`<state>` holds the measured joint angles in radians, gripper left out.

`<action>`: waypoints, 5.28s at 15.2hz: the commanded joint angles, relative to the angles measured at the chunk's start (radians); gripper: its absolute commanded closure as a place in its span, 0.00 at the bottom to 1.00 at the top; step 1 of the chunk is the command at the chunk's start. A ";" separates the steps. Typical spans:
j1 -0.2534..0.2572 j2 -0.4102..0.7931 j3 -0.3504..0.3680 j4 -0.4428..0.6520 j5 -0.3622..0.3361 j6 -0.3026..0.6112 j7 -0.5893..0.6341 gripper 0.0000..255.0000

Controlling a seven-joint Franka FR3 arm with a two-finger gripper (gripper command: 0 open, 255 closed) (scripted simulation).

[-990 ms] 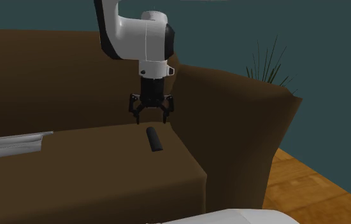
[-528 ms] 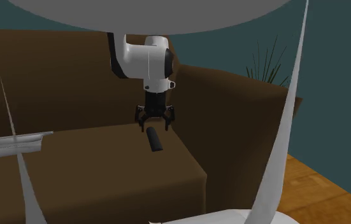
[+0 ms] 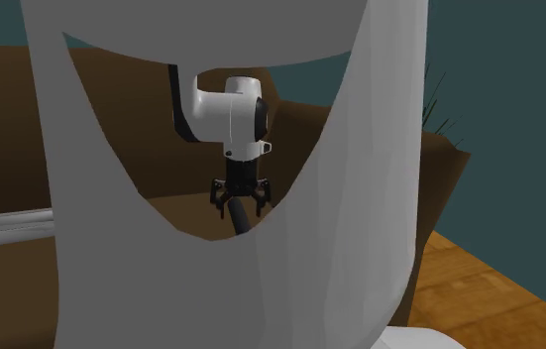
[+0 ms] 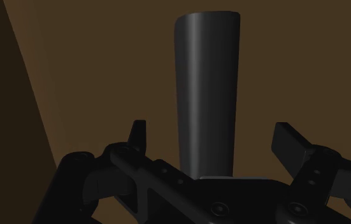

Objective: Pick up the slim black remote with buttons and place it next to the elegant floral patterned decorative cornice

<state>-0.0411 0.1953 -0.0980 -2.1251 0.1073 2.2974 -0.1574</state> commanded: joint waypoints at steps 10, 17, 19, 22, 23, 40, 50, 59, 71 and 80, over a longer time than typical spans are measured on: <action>0.000 0.003 0.000 0.000 0.001 0.003 -0.001 1.00; 0.000 -0.004 0.000 0.003 -0.001 -0.006 0.001 1.00; 0.001 -0.020 -0.001 0.011 -0.005 -0.031 0.005 1.00; 0.001 -0.043 -0.003 0.025 -0.011 -0.067 0.010 1.00; 0.002 -0.050 -0.003 0.030 -0.012 -0.079 0.012 1.00; 0.003 -0.142 -0.006 0.143 -0.034 -0.283 0.035 1.00; 0.125 -0.165 0.108 0.112 -0.036 -0.259 0.272 1.00; 0.235 -0.107 0.208 0.181 -0.047 -0.258 0.486 1.00; 0.396 0.082 0.307 0.428 -0.105 -0.304 0.765 1.00; 0.485 0.226 0.331 0.580 -0.149 -0.311 0.882 1.00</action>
<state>0.4424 0.4201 0.2328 -1.5348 -0.0412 1.9744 0.7214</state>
